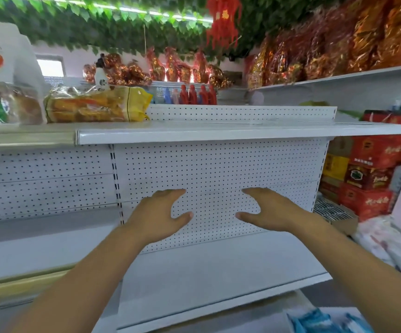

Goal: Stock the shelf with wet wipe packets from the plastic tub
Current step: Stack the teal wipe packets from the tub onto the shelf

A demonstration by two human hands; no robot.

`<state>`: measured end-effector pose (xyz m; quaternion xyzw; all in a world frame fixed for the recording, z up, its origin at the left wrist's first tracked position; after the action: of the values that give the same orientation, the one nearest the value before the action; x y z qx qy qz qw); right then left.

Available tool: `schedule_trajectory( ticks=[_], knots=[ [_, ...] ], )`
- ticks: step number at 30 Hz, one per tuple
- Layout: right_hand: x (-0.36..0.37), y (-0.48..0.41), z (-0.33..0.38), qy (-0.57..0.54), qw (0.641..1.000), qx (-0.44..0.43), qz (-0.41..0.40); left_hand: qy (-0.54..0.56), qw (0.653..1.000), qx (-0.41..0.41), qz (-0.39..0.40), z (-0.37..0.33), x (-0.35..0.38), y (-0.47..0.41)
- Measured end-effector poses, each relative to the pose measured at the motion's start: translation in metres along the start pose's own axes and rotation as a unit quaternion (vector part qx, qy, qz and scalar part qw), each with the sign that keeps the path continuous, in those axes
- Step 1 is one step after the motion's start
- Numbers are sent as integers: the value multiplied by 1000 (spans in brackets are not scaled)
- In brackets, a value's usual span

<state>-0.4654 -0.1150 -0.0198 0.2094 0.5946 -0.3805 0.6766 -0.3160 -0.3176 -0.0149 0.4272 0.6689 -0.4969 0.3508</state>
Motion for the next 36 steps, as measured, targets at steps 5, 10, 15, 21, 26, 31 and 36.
schedule_trajectory(
  ticks=[5,10,15,21,26,31,36],
  knots=[
    [17,-49,-16,1,999,34,0,43,998,7,39,46,37,-52],
    [29,-80,-42,4,995,97,-6,69,994,64,64,60,71,-115],
    [24,-87,-73,15,984,173,-27,90,983,136,85,49,94,-176],
    [30,-49,-126,9,958,282,-38,143,962,196,128,3,150,-212],
    [59,1,-185,7,929,371,-13,164,936,259,173,-61,212,-226],
    [102,44,-256,-33,895,445,-4,174,907,319,214,-131,288,-239],
    [156,62,-362,-57,857,511,18,139,880,360,279,-194,391,-266]
  ],
)
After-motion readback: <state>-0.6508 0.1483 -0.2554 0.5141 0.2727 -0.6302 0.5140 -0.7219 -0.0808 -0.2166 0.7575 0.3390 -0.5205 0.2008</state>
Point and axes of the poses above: each hand's wrist, its own y-axis away from the middle knuckle, its own x-axis out of the palm, z = x × y, the point moved 10 cm from there along -y, towards the middle knuckle, and after that the axes turned 7 degrees about x, right-handed, at the moved point
